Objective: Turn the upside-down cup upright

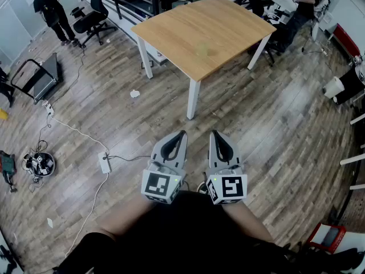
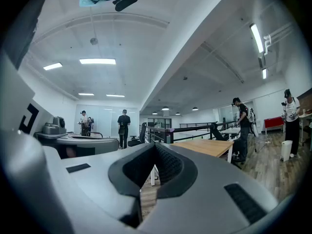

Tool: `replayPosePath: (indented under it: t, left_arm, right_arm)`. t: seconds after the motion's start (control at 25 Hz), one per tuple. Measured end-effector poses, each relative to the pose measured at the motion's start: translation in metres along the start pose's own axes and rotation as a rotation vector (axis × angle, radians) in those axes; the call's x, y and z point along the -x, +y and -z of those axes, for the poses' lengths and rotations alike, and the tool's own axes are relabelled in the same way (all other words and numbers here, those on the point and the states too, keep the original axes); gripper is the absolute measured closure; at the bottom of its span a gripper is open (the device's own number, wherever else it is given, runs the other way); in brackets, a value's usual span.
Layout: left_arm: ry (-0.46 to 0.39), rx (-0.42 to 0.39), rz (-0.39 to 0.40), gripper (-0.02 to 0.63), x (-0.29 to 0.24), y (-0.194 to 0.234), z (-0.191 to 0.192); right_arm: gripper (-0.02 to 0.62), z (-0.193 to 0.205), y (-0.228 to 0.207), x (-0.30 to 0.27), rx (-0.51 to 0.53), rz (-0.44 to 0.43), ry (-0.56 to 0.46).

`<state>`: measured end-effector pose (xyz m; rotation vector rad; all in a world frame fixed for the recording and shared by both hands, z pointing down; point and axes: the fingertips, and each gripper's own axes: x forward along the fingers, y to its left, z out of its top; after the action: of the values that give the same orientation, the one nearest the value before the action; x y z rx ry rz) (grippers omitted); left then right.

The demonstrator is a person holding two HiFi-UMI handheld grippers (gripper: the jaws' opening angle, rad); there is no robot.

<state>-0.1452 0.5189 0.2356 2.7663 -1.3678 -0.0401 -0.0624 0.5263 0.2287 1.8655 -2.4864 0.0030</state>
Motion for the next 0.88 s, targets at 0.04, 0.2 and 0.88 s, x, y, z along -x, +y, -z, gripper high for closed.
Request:
replayPosePath:
  t: [0.04,0.2,0.88]
  left_arm:
    - [0.001,0.002,0.001,0.598,0.001,0.005,-0.001]
    - [0.001,0.004,0.015,0.598,0.005,0.024,-0.001]
    - [0.058,0.036,0.026,0.598,-0.099,0.093,0.039]
  right_arm:
    - [0.581,-0.003,0.004,-0.004,0.004,-0.002,-0.001]
    - [0.581,-0.002,0.019,-0.016,0.005,0.012,-0.005]
    - [0.581,0.05,-0.071,-0.121,-0.116,0.13,0.054]
